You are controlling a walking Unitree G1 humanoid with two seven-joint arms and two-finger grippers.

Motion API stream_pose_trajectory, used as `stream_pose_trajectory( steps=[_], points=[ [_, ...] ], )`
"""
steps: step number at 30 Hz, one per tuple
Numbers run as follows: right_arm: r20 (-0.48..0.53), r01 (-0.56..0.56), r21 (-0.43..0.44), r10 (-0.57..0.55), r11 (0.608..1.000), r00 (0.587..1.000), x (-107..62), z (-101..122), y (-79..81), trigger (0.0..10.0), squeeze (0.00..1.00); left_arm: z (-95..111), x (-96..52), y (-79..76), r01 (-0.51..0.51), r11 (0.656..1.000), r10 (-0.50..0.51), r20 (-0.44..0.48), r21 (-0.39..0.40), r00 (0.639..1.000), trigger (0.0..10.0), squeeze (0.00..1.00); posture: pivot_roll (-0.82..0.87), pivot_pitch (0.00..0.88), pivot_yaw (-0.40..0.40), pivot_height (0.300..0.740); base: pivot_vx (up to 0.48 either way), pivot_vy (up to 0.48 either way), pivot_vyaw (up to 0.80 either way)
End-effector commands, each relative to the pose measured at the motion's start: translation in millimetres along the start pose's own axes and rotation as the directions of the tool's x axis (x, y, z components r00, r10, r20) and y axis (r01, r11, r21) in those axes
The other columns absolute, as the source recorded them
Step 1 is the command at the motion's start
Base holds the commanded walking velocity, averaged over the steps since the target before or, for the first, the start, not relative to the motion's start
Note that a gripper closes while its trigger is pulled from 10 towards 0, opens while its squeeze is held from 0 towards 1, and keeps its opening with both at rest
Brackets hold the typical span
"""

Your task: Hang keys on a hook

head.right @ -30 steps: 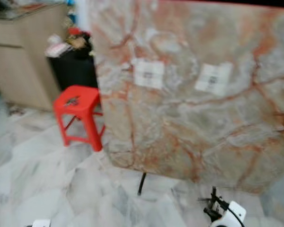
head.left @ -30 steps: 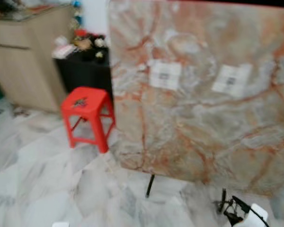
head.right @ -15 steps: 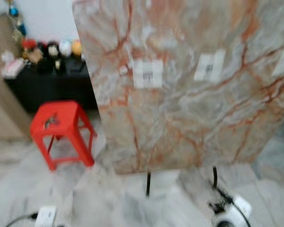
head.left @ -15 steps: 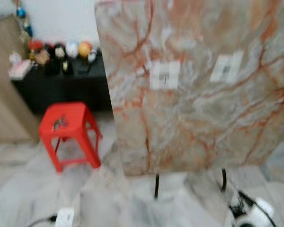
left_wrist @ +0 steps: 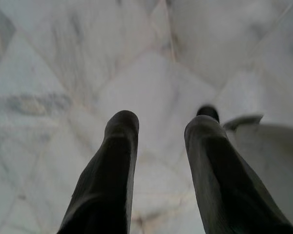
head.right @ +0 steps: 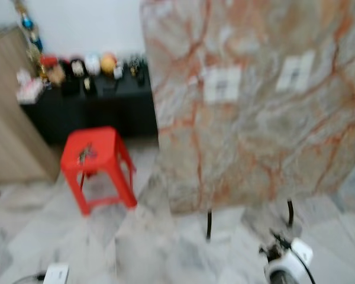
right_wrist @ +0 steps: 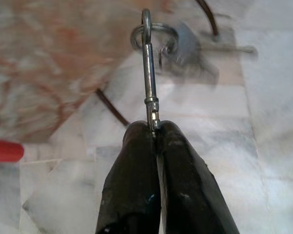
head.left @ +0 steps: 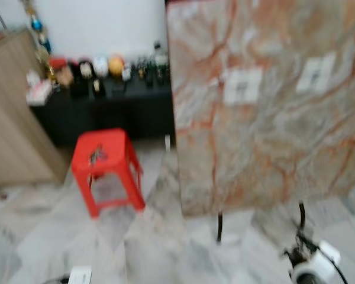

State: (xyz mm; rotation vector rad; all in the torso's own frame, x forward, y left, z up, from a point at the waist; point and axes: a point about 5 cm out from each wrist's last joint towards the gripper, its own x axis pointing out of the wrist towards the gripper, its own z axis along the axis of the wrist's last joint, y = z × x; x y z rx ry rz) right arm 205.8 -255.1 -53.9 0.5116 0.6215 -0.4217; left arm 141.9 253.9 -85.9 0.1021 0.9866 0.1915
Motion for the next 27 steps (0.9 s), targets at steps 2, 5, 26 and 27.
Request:
stream_pose_trajectory(
  steps=[2, 5, 26, 27],
  points=[
    [0.082, -0.038, -0.035, 0.040, 0.999, 0.996, 4.4, 21, 7.7, 10.0, 0.00, -6, -1.1, -1.8, 0.010, 1.000, -0.010, -0.017, 0.010, 1.000, 10.0, 0.00, -0.11, 0.000, -0.008, 0.740, 0.000, 0.000, 0.00],
    [0.133, -0.083, -0.087, 0.094, 0.993, 0.987, 7.8, 36, 19.8, 10.0, 0.00, -8, -1.4, -6.4, 0.015, 1.000, -0.015, -0.018, 0.013, 1.000, 10.0, 0.00, -0.12, 0.000, -0.006, 0.740, 0.000, 0.000, 0.00],
    [0.309, -0.237, -0.564, 0.469, 0.791, 0.828, 2.1, 107, 120.5, 10.0, 0.00, -3, -0.5, -7.4, 0.020, 1.000, -0.020, 0.000, 0.010, 1.000, 10.0, 0.00, -0.13, 0.000, 0.001, 0.740, 0.000, 0.000, 0.00],
    [0.311, -0.231, -0.586, 0.479, 0.777, 0.821, 1.2, 109, 126.1, 10.0, 0.00, -3, -0.4, -7.3, 0.020, 1.000, -0.020, 0.002, 0.009, 1.000, 10.0, 0.00, -0.13, 0.000, 0.001, 0.740, 0.000, 0.000, 0.00]
  ],
)
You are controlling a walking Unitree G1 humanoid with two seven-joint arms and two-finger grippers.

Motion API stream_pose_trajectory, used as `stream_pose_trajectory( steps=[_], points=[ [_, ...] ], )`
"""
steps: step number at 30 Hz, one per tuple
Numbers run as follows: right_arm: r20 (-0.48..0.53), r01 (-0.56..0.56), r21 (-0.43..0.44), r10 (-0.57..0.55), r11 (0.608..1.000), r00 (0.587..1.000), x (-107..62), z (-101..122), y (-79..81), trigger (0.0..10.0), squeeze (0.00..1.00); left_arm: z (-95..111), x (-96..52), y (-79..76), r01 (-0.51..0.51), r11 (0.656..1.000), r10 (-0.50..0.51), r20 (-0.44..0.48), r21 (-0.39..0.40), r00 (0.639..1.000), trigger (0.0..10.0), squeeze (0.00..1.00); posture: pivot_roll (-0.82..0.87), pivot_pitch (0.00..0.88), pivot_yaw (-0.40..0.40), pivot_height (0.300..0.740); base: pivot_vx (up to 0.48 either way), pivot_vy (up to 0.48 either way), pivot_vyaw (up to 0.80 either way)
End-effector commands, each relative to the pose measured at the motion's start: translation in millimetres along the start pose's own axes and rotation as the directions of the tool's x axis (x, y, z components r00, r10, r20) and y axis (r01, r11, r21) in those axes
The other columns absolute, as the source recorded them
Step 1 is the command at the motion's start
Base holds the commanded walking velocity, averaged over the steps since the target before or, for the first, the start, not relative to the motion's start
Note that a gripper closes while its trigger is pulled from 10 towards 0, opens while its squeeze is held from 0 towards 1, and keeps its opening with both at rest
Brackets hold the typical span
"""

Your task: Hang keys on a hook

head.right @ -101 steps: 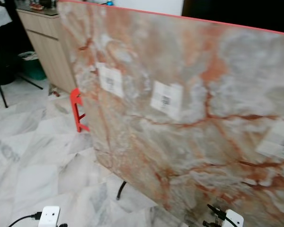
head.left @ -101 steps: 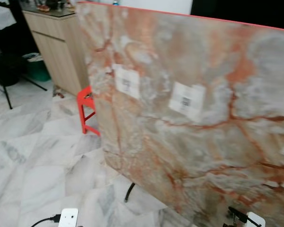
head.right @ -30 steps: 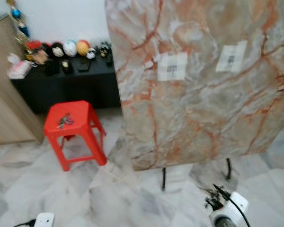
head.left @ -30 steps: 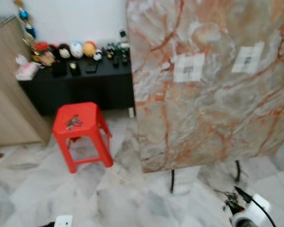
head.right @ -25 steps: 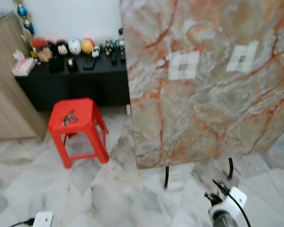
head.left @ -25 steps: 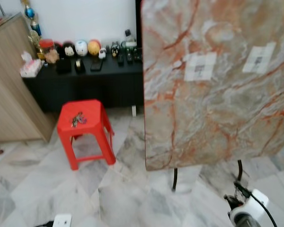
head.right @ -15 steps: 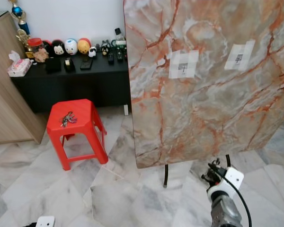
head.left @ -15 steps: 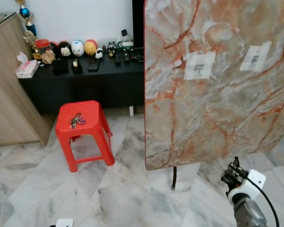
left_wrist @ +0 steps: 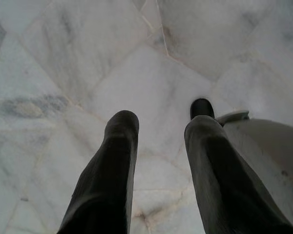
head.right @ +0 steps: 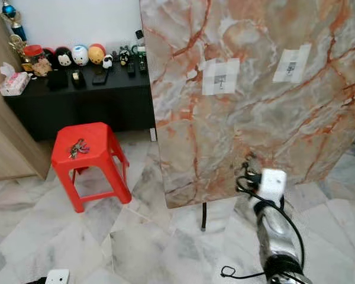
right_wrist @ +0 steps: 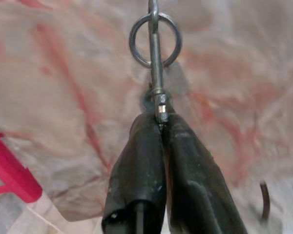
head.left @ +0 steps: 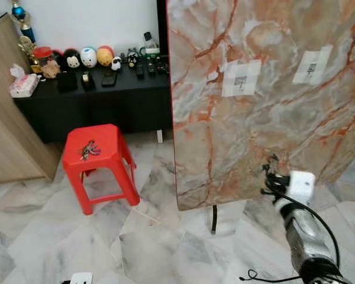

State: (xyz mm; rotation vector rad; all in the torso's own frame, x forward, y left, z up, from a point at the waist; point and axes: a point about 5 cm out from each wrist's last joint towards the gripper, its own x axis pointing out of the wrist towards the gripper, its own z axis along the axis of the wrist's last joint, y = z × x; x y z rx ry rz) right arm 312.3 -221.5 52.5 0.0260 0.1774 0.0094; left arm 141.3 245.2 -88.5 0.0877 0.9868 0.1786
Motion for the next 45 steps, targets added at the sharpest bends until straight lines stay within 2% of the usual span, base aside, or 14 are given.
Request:
stream_pose_trajectory(
  steps=[1, 3, 4, 6, 11, 14, 17, 18, 22, 24, 28, 30, 34, 45],
  points=[
    [0.035, -0.027, -0.051, 0.029, 0.998, 0.999, 7.7, 15, 8.9, 10.0, 0.00, 0, -0.4, 1.6, 0.003, 1.000, -0.003, 0.004, 0.015, 1.000, 10.0, 0.00, -0.13, 0.000, 0.000, 0.740, 0.000, 0.000, 0.00],
    [0.068, -0.057, -0.051, 0.060, 0.997, 0.996, 13.7, 27, 23.1, 10.0, 0.00, 0, -0.2, 1.9, 0.001, 1.000, -0.001, 0.005, 0.010, 1.000, 10.0, 0.00, -0.12, 0.000, -0.003, 0.740, 0.000, 0.000, 0.00],
    [0.068, -0.057, -0.051, 0.060, 0.997, 0.996, 13.7, 27, 23.1, 10.0, 0.00, 0, -0.2, 1.9, 0.001, 1.000, -0.001, 0.005, 0.010, 1.000, 10.0, 0.00, -0.12, 0.000, -0.003, 0.740, 0.000, 0.000, 0.00],
    [0.077, -0.087, -0.070, 0.092, 0.994, 0.993, 14.7, 30, 37.1, 10.0, 0.00, -2, -0.6, 1.3, 0.002, 1.000, -0.002, -0.003, 0.008, 1.000, 10.0, 0.00, -0.12, 0.000, -0.006, 0.740, 0.000, 0.000, 0.00],
    [0.075, -0.084, -0.056, 0.088, 0.995, 0.993, 11.8, 29, 47.9, 10.0, 0.00, -4, -1.0, 0.6, 0.004, 1.000, -0.004, -0.009, -0.001, 1.000, 10.0, 0.00, -0.12, 0.000, -0.009, 0.740, 0.000, 0.000, 0.00],
    [0.078, -0.057, -0.056, 0.061, 0.997, 0.995, 9.1, 29, 49.8, 10.0, 0.00, -5, -1.2, 0.0, 0.007, 1.000, -0.007, -0.012, -0.003, 1.000, 10.0, 0.00, -0.12, 0.000, -0.009, 0.740, 0.000, 0.000, 0.00],
    [0.079, 0.039, -0.042, -0.036, 0.998, 0.996, 0.7, 26, 41.7, 10.0, 0.00, -6, -1.4, -0.2, 0.009, 1.000, -0.009, -0.017, 0.000, 1.000, 10.0, 0.00, -0.12, 0.000, -0.010, 0.740, 0.000, 0.000, 0.00],
    [0.078, 0.080, -0.040, -0.077, 0.996, 0.994, -7.0, 23, 34.2, 10.0, 0.00, -6, -1.6, 0.6, 0.006, 1.000, -0.006, -0.015, -0.004, 1.000, 10.0, 0.00, -0.12, 0.000, -0.005, 0.740, 0.000, 0.000, 0.00],
    [0.064, 0.123, -0.016, -0.122, 0.992, 0.990, -14.0, 18, 27.3, 10.0, 0.00, -7, -1.9, 1.7, 0.004, 1.000, -0.004, -0.017, -0.002, 1.000, 10.0, 0.00, -0.13, 0.000, 0.004, 0.740, 0.000, 0.000, 0.00],
    [0.055, 0.147, 0.026, -0.148, 0.989, 0.988, -16.6, 18, 26.4, 10.0, 0.00, -8, -2.2, 2.8, 0.002, 1.000, -0.001, -0.020, 0.004, 1.000, 10.0, 0.00, -0.14, 0.000, 0.003, 0.740, 0.000, 0.000, 0.00],
    [0.086, 0.132, 0.033, -0.135, 0.991, 0.987, -17.0, 23, 32.8, 10.0, 0.00, -9, -2.6, 4.2, -0.003, 1.000, 0.003, -0.020, -0.004, 1.000, 10.0, 0.00, -0.13, 0.000, 0.003, 0.740, 0.000, 0.000, 0.00],
    [0.100, 0.085, 0.029, -0.088, 0.996, 0.991, -16.8, 26, 48.8, 10.0, 0.00, -9, -2.5, 3.5, 0.007, 1.000, -0.007, -0.020, -0.003, 1.000, 10.0, 0.00, -0.13, 0.000, 0.005, 0.740, 0.000, 0.000, 0.00],
    [0.118, 0.049, 0.029, -0.052, 0.998, 0.992, -18.6, 28, 59.7, 10.0, 0.00, -9, -2.6, 3.5, 0.002, 1.000, -0.002, -0.018, -0.008, 1.000, 10.0, 0.00, -0.13, 0.000, 0.003, 0.740, 0.000, 0.000, 0.12],
    [0.133, 0.054, 0.038, -0.058, 0.998, 0.989, -18.8, 33, 58.9, 10.0, 0.00, -6, -2.1, 1.6, 0.014, 1.000, -0.014, -0.002, 0.000, 1.000, 10.0, 0.00, -0.14, 0.000, 0.014, 0.740, 0.000, 0.000, 0.77]
  ],
)
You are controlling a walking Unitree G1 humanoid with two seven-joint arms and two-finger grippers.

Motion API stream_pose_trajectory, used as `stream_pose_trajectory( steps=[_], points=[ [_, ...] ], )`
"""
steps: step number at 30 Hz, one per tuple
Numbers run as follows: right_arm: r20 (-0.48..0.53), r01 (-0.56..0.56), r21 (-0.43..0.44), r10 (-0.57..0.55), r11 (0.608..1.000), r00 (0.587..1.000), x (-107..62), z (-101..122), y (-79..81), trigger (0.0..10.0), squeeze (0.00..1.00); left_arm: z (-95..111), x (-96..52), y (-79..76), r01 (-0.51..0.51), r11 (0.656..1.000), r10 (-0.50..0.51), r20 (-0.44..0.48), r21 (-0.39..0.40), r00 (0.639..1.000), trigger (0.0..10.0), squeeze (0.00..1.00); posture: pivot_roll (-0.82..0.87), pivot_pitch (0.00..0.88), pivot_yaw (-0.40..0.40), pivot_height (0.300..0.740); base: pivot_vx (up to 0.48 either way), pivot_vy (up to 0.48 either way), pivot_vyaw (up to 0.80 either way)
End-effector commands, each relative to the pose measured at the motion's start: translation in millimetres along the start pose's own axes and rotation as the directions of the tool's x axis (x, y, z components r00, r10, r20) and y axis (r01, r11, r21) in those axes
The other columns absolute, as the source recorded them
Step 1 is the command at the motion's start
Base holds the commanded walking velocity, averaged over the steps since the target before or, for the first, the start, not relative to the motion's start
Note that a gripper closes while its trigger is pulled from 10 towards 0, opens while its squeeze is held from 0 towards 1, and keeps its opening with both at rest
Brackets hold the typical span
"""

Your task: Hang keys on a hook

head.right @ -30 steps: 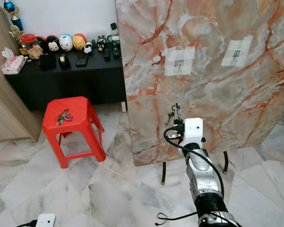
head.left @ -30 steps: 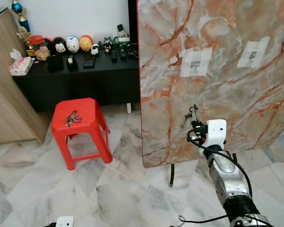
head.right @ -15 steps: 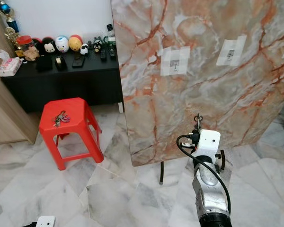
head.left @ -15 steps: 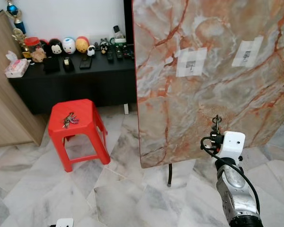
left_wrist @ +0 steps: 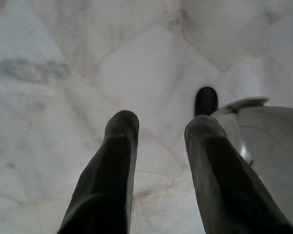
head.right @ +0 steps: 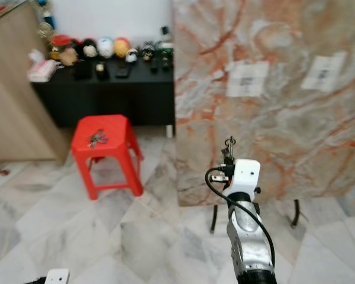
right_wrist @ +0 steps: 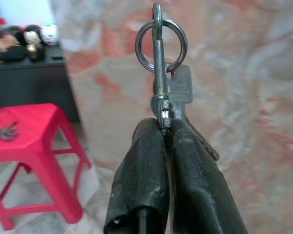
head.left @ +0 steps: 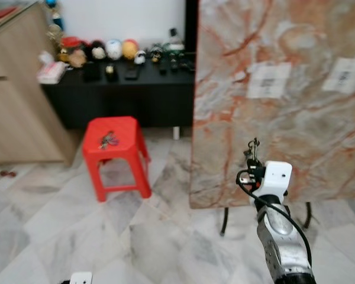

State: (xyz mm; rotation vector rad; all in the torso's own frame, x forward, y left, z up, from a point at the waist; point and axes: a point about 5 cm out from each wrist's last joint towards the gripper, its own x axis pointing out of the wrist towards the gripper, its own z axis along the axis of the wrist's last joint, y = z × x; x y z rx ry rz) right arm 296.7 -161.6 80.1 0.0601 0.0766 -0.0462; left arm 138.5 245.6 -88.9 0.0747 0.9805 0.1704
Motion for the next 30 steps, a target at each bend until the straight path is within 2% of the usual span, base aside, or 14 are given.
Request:
stream_pose_trajectory(
  steps=[1, 4, 6, 8, 12, 14, 19, 21, 25, 30],
  points=[
    [0.034, 0.005, -0.002, -0.005, 1.000, 0.999, 1.9, 10, -1.5, 10.0, 0.00, -4, -1.1, 0.9, 0.002, 1.000, -0.002, -0.008, 0.009, 1.000, 10.0, 0.00, -0.14, 0.000, 0.015, 0.740, 0.000, 0.000, 0.80],
    [0.037, 0.016, 0.014, -0.016, 1.000, 0.999, 2.0, 11, -2.5, 10.0, 0.00, -3, -0.9, -0.1, 0.007, 1.000, -0.006, -0.007, 0.019, 1.000, 10.0, 0.00, -0.14, 0.000, 0.017, 0.740, 0.000, 0.000, 0.27],
    [0.031, 0.056, 0.086, -0.059, 0.995, 0.998, 2.1, 8, -6.3, 10.0, 0.00, -2, -0.5, -1.7, 0.013, 0.999, -0.013, -0.003, 0.033, 1.000, 10.0, 0.00, -0.14, 0.000, 0.016, 0.740, 0.000, 0.000, 0.00],
    [0.027, 0.062, 0.099, -0.065, 0.993, 0.998, 2.0, 8, -6.8, 10.0, 0.00, -2, -0.4, -1.8, 0.014, 0.999, -0.014, -0.002, 0.033, 1.000, 10.0, 0.00, -0.14, 0.000, 0.016, 0.740, 0.000, 0.000, 0.00],
    [0.017, 0.082, 0.074, -0.083, 0.994, 0.996, 1.5, 7, -9.0, 10.0, 0.00, -2, -0.2, -3.8, 0.023, 0.999, -0.023, -0.005, 0.036, 1.000, 10.0, 0.00, -0.14, 0.000, 0.014, 0.740, 0.000, 0.000, 0.00],
    [0.013, 0.113, 0.093, -0.115, 0.989, 0.993, 2.8, 7, -12.1, 10.0, 0.00, -3, -0.5, -1.5, 0.021, 0.999, -0.020, -0.016, 0.037, 1.000, 10.0, 0.00, -0.14, 0.000, 0.014, 0.740, 0.000, 0.000, 0.00],
    [0.019, 0.139, 0.087, -0.141, 0.986, 0.990, 6.3, 12, -17.5, 10.0, 0.00, -5, -1.7, 9.1, 0.000, 1.000, 0.001, -0.027, 0.024, 1.000, 10.0, 0.00, -0.12, 0.000, -0.007, 0.740, 0.000, 0.000, 0.00],
    [0.014, 0.171, 0.080, -0.173, 0.982, 0.985, 6.3, 12, -24.6, 10.0, 0.00, -6, -2.4, 12.9, -0.010, 1.000, 0.010, -0.029, 0.011, 1.000, 10.0, 0.00, -0.12, 0.000, -0.007, 0.740, 0.000, 0.000, 0.00],
    [0.001, 0.215, 0.075, -0.215, 0.974, 0.977, 5.8, 11, -35.0, 10.0, 0.00, -7, -2.6, 11.1, -0.008, 1.000, 0.008, -0.032, 0.012, 0.999, 10.0, 0.00, -0.12, 0.000, -0.004, 0.740, 0.000, 0.000, 0.00],
    [-0.007, 0.233, 0.066, -0.233, 0.970, 0.972, 9.1, 13, -38.0, 10.0, 0.00, -11, -3.3, 9.1, -0.006, 1.000, 0.007, -0.040, 0.013, 0.999, 10.0, 0.00, -0.13, 0.000, -0.001, 0.740, 0.000, 0.000, 0.00]
  ],
)
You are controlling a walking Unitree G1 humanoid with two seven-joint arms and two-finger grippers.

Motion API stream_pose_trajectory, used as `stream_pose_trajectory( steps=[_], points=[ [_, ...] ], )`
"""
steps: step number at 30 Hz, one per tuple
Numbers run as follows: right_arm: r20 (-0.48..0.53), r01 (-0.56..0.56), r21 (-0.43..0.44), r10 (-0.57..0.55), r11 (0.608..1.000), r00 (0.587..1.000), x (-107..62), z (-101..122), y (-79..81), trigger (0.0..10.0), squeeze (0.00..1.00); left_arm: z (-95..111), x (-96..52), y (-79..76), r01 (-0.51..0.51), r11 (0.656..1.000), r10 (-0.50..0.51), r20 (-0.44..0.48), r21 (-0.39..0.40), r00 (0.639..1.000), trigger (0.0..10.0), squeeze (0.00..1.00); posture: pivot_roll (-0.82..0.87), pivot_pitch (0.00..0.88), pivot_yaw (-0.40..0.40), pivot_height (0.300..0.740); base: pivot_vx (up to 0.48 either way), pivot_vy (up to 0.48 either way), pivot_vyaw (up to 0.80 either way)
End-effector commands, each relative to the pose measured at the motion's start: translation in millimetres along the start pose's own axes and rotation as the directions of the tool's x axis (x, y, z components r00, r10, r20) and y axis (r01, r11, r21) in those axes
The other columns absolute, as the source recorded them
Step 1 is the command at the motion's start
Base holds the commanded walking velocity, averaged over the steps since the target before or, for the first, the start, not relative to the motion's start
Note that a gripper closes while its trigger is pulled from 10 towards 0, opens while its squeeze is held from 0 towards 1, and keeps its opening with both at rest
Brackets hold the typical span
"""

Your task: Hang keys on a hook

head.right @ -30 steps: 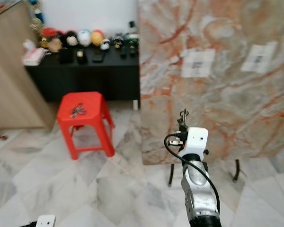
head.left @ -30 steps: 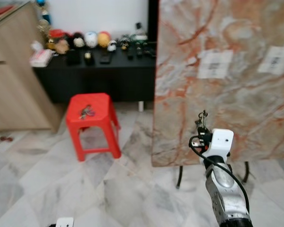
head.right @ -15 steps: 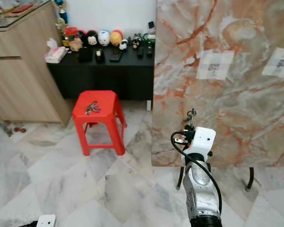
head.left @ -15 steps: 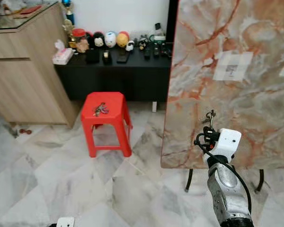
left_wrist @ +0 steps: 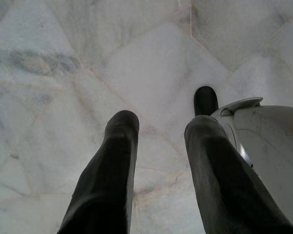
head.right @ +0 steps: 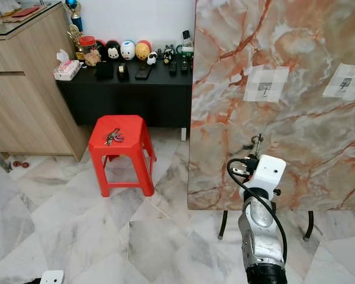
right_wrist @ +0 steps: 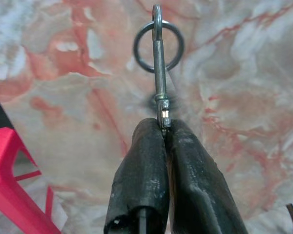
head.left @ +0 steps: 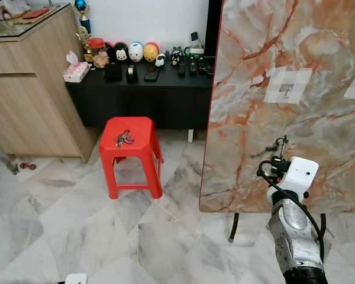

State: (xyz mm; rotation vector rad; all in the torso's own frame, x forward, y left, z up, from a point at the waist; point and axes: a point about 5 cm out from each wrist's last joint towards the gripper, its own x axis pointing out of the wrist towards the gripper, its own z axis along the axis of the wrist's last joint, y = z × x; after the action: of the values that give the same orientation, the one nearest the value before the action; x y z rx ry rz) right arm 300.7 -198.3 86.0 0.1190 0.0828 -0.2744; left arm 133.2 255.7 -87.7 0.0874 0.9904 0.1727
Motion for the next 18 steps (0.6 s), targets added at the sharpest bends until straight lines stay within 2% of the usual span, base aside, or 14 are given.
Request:
stream_pose_trajectory(
  steps=[1, 12, 18],
  points=[
    [0.006, 0.010, -0.003, -0.010, 1.000, 1.000, 4.7, 5, -0.5, 10.0, 0.00, -8, -1.3, -1.9, 0.002, 1.000, -0.002, -0.031, 0.002, 1.000, 10.0, 0.00, -0.13, 0.000, -0.001, 0.740, 0.000, 0.000, 0.00],
    [0.007, 0.023, 0.016, -0.023, 1.000, 1.000, 4.9, 5, 6.7, 10.0, 0.00, -8, -0.3, -21.7, 0.038, 0.999, -0.038, -0.019, 0.014, 0.999, 10.0, 0.00, -0.14, 0.000, 0.010, 0.740, 0.000, 0.000, 0.00],
    [0.005, 0.027, 0.021, -0.027, 0.999, 1.000, 5.4, 5, 9.5, 10.0, 0.00, 0, 1.9, -20.2, 0.036, 0.999, -0.036, -0.009, 0.013, 0.999, 10.0, 0.00, -0.14, 0.000, 0.008, 0.740, 0.000, 0.000, 0.00]
  ],
)
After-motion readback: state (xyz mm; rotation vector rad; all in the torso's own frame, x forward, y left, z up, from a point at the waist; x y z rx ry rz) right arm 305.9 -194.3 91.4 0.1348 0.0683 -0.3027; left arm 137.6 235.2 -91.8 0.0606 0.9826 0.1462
